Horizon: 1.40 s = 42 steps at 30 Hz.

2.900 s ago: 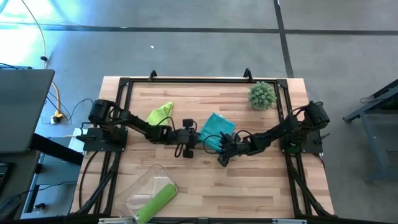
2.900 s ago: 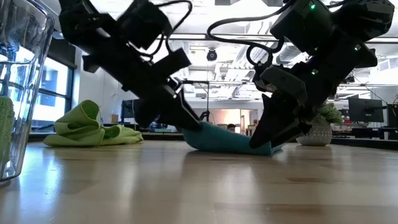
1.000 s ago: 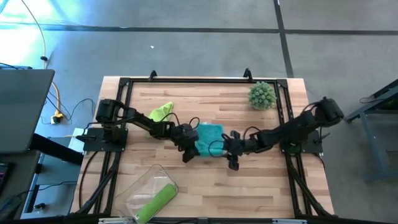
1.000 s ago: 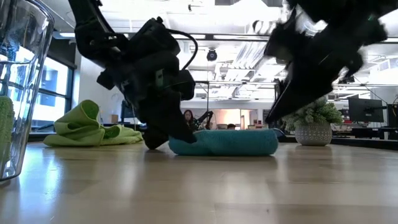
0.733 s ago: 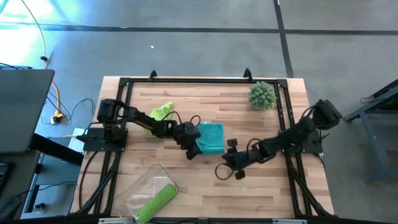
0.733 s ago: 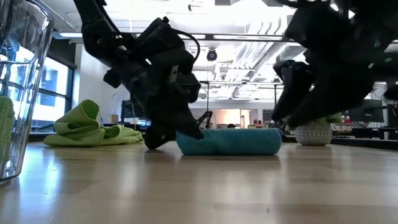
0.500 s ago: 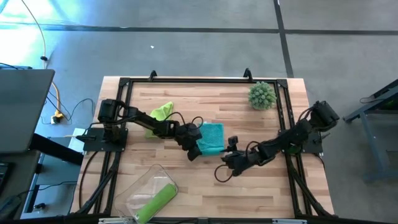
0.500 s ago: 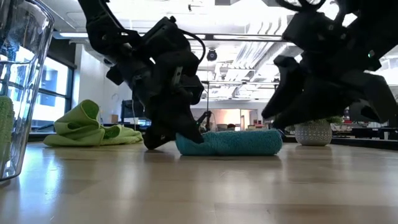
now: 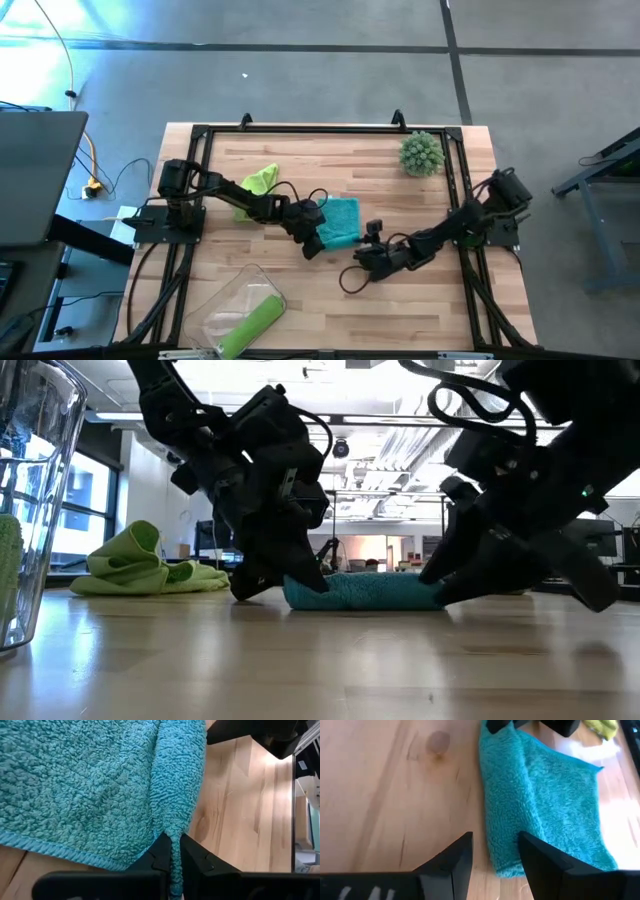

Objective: Roll microfiber towels into tight, uniform cylinder then place into a basket
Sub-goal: Roll the blue microfiber cloth

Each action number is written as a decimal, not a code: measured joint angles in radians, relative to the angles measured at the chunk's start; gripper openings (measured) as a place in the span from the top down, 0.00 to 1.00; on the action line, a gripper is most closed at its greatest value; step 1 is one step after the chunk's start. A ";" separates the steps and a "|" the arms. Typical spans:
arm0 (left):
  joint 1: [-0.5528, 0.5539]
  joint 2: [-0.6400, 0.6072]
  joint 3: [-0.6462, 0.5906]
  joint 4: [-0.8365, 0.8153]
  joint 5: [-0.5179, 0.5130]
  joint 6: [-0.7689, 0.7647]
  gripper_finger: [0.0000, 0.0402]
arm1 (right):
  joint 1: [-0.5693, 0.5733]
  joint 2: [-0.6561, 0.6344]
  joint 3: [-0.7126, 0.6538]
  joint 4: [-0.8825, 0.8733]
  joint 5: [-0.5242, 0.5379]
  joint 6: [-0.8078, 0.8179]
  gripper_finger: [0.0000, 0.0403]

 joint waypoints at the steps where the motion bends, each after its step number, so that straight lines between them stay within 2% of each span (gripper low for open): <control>1: 0.000 0.000 0.000 0.000 -0.001 0.001 0.97 | 0.000 0.003 0.000 0.005 0.005 0.001 0.62; 13: 0.000 -0.001 0.000 0.000 -0.005 0.007 0.97 | 0.008 0.004 0.000 0.108 0.011 -0.056 0.62; 21: 0.000 -0.002 0.001 0.000 -0.008 0.007 0.97 | -0.045 0.003 0.000 -0.013 -0.046 0.025 0.62; 28: 0.001 -0.002 0.001 0.001 -0.013 0.007 0.96 | -0.086 -0.001 0.002 -0.032 -0.098 0.072 0.62; 36: 0.001 -0.002 0.006 0.000 -0.012 0.011 0.85 | -0.119 -0.002 0.006 -0.102 -0.159 0.309 0.62; 42: 0.018 -0.002 0.034 -0.005 0.015 0.112 0.76 | -0.142 -0.002 0.006 -0.130 -0.215 0.389 0.64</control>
